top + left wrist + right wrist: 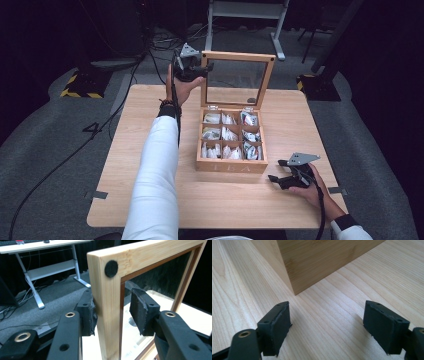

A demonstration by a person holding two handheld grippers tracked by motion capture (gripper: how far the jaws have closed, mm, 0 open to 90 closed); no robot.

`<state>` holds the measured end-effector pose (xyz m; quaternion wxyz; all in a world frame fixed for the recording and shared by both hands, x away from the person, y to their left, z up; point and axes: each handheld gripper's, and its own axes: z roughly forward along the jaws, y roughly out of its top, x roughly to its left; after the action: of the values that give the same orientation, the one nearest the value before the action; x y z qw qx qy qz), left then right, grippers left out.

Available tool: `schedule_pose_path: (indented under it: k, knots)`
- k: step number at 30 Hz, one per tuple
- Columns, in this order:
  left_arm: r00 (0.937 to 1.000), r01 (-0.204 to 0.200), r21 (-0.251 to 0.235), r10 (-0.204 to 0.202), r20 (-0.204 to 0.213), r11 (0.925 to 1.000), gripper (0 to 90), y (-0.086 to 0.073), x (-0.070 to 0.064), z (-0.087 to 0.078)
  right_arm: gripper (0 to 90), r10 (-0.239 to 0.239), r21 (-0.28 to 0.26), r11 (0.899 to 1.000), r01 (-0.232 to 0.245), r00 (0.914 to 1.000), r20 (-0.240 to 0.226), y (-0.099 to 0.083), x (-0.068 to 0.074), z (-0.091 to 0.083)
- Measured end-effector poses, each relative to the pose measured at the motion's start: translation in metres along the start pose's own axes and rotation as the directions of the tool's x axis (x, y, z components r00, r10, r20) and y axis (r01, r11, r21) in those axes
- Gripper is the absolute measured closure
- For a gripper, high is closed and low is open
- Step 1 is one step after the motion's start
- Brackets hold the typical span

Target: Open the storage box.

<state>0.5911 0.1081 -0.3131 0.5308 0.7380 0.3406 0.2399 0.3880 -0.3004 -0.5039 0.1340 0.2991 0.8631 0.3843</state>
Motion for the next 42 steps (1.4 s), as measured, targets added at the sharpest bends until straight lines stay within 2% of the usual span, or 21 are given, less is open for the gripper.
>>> schedule_pose_path:
  k: [2, 6, 9, 19, 28, 31, 34, 36, 38, 42]
  knots:
    - [1.0, 0.006, 0.006, -0.006, -0.002, 1.0, 56.5, -0.003, 0.002, 0.003, 22.2, 0.001, 0.0, 1.0, -0.001, 1.0, 0.001, 0.0, 0.0, 0.0]
    - [0.9997, -0.007, 0.046, 0.008, -0.022, 0.9989, 56.5, -0.009, 0.002, 0.009, 22.2, 0.002, 0.001, 1.0, -0.002, 1.0, 0.003, 0.0, 0.0, 0.0]
    - [0.9998, 0.004, 0.042, -0.003, -0.021, 0.9991, 56.5, -0.013, 0.003, 0.011, 22.6, 0.002, 0.0, 1.0, -0.002, 1.0, 0.002, 0.0, 0.0, 0.0]
    - [0.9987, -0.01, 0.124, 0.016, -0.048, 0.9923, 56.6, -0.035, 0.003, 0.024, 22.6, 0.004, -0.001, 1.0, -0.004, 1.0, 0.001, 0.0, -0.001, 0.0]
    - [0.9972, -0.029, 0.213, 0.043, -0.061, 0.9766, 56.9, -0.057, 0.004, 0.035, 22.6, 0.002, 0.0, 1.0, -0.002, 1.0, -0.002, 0.0, -0.001, 0.0]
    - [0.9981, -0.026, 0.212, 0.037, -0.05, 0.977, 57.0, -0.062, 0.005, 0.036, 22.7, 0.001, -0.001, 1.0, -0.001, 1.0, -0.004, 0.0, -0.001, 0.0]
    - [0.9972, -0.041, 0.232, 0.054, -0.051, 0.9719, 56.7, -0.066, 0.003, 0.037, 22.6, -0.001, 0.0, 1.0, 0.001, 1.0, -0.004, 0.0, -0.001, 0.0]
    - [0.998, -0.034, 0.236, 0.046, -0.045, 0.9711, 56.8, -0.07, 0.002, 0.038, 22.7, -0.001, 0.0, 1.0, 0.001, 1.0, -0.004, 0.0, -0.001, 0.0]
    - [0.9972, -0.051, 0.257, 0.063, -0.04, 0.9651, 56.9, -0.074, 0.002, 0.038, 22.7, -0.001, 0.001, 1.0, 0.001, 1.0, -0.004, 0.0, -0.002, 0.0]
    - [0.9977, -0.047, 0.264, 0.058, -0.034, 0.9634, 56.7, -0.084, 0.0, 0.038, 22.6, -0.001, 0.001, 1.0, 0.001, 1.0, -0.005, 0.0, -0.002, 0.0]
